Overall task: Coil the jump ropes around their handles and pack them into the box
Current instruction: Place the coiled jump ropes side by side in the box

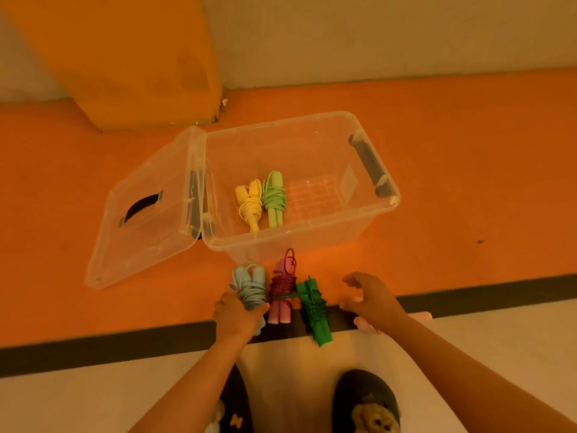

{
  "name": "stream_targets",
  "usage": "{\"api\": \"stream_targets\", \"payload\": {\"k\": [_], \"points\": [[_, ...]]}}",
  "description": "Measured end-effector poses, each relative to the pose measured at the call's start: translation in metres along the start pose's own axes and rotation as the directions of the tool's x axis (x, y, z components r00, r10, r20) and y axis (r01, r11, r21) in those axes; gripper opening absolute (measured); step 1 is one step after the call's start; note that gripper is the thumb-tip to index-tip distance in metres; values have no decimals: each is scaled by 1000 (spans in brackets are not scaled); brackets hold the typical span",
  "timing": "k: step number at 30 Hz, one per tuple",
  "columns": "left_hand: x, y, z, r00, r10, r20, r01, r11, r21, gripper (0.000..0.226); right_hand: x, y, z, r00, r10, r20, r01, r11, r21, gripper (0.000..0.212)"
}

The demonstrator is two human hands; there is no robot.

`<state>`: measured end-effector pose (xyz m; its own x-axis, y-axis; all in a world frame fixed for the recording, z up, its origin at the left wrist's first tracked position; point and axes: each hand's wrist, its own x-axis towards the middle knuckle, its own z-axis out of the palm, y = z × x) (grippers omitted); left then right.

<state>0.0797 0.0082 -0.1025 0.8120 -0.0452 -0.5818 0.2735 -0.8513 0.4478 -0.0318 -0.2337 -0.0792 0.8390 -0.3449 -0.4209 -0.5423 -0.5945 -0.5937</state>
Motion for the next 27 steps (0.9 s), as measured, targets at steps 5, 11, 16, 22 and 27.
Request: {"api": "stream_targets", "payload": {"k": [5,11,16,22,27], "points": [[16,-13,8,984,-62,168,91,981,-172,52,-9,52,2,998,55,34,-36,906,-421,96],[30,-23,26,969,-112,221,169,951,-259,39,-25,92,-8,969,237,63,-156,795,-586,107],[14,-24,15,973,-91,210,139,964,-226,16,-28,92,-11,953,287,99,-231,897,-376,67],[-27,-18,-9,969,33,246,39,958,-284,37,-37,59,-18,965,188,181,-218,963,157,67],[-68,9,-27,961,206,182,-96,873,-478,31,-53,1,-48,984,19,177,-97,891,444,59]]}}
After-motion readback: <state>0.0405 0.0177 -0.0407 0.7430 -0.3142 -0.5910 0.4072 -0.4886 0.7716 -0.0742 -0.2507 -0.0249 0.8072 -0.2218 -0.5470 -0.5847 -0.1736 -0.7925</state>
